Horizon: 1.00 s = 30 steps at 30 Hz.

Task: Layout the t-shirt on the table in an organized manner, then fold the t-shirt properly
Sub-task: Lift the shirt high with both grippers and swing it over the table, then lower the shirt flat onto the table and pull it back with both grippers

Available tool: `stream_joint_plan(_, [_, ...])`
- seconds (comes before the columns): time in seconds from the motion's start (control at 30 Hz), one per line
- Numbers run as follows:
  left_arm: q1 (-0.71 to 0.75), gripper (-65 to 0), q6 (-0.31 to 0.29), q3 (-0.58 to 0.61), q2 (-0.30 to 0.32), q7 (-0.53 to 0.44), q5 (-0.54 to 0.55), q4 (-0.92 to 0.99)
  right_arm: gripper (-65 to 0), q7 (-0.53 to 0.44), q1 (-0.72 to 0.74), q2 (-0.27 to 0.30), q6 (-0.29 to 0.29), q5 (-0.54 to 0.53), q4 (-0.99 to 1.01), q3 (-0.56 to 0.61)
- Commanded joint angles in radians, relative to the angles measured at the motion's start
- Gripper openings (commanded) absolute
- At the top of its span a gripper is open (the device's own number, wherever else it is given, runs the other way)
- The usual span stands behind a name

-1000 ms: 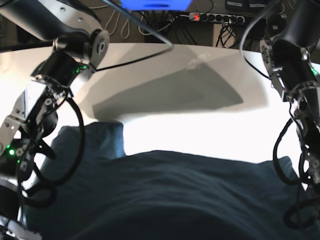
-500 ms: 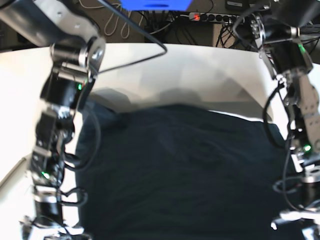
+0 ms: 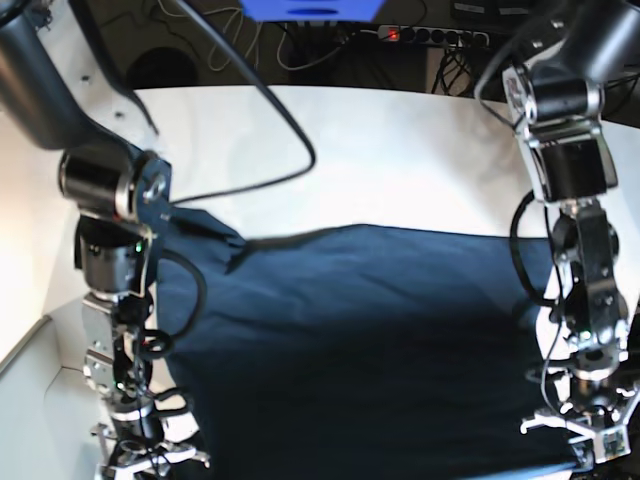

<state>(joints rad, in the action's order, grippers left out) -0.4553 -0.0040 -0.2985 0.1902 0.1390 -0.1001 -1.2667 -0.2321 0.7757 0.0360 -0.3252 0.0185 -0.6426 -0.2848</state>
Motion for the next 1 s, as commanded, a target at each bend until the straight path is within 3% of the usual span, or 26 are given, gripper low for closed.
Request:
stream_joint_plan(0.0, [-0.026, -51.0, 0.009, 0.000, -0.002, -0.025, 0.003, 0.002, -45.8, -0.028, 0.031, 0.020, -0.002, -0.012, -0.010, 0.002])
stream_joint_plan(0.1, [-0.027, -36.4, 0.009, -0.001, -0.016, 0.007, 0.001, 0.072, -32.9, -0.028, 0.004, 0.035, -0.002, -0.012, -0.007, 0.002])
stream_joint_plan(0.17, [-0.026, -32.7, 0.009, -0.001, -0.018, 0.012, 0.006, 0.101, -30.7, -0.028, -0.015, 0.037, -0.002, -0.012, -0.015, 0.002])
stream_joint_plan(0.43, [0.036, -32.4, 0.009, -0.006, -0.045, 0.020, 0.006, 0.074, -30.3, -0.029, -0.135, 0.063, -0.002, -0.012, -0.055, 0.000])
stream_joint_plan(0.67, [0.238, -32.4, 0.009, -0.011, -0.036, 0.021, 0.004, 0.006, -30.4, -0.028, -0.393, 0.061, -0.002, -0.012, -0.279, -0.001])
stream_joint_plan(0.97, [0.404, -32.2, -0.001, -0.173, -0.045, 0.014, 0.009, 0.075, -30.3, -0.028, -0.780, 0.035, -0.002, -0.015, -0.584, -0.009])
